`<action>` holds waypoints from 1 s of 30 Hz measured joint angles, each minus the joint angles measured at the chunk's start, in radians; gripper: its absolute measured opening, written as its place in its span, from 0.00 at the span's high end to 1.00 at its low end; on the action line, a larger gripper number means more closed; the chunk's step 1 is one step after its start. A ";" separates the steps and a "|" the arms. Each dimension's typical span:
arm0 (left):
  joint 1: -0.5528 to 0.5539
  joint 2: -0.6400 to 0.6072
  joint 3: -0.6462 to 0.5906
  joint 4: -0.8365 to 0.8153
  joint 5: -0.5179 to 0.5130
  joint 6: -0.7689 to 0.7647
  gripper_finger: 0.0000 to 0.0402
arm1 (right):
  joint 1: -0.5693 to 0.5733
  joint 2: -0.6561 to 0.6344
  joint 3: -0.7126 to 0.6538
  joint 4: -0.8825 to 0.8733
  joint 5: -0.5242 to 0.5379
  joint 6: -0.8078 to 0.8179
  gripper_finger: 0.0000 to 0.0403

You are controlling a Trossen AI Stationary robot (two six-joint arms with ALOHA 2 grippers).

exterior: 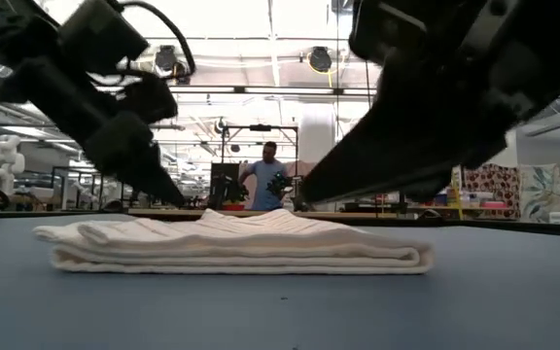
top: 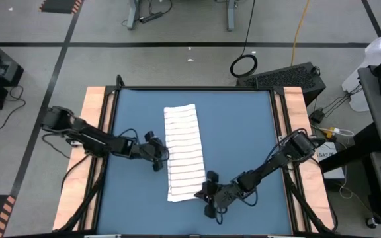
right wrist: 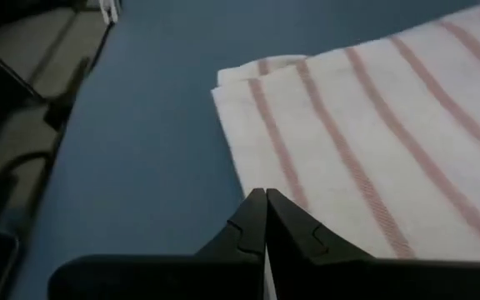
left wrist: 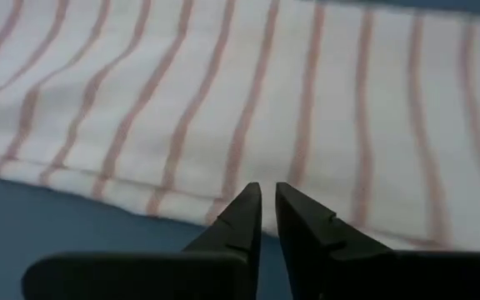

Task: Roll towel
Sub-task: Roll the white towel

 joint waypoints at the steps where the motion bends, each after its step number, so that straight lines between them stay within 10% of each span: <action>1: -0.006 -0.016 0.001 -0.014 -0.002 -0.015 0.89 | 0.000 -0.010 0.004 -0.025 0.003 -0.021 1.00; 9: 0.044 -0.021 0.001 0.034 -0.024 0.030 0.91 | -0.089 -0.042 0.008 -0.093 0.261 -0.315 1.00; 20: 0.161 0.069 0.000 0.048 0.063 0.032 0.97 | -0.337 -0.035 0.007 -0.235 -0.077 -0.233 1.00; 30: 0.268 0.165 0.000 0.181 0.136 0.148 0.97 | -0.282 -0.032 0.007 -0.266 -0.086 0.023 1.00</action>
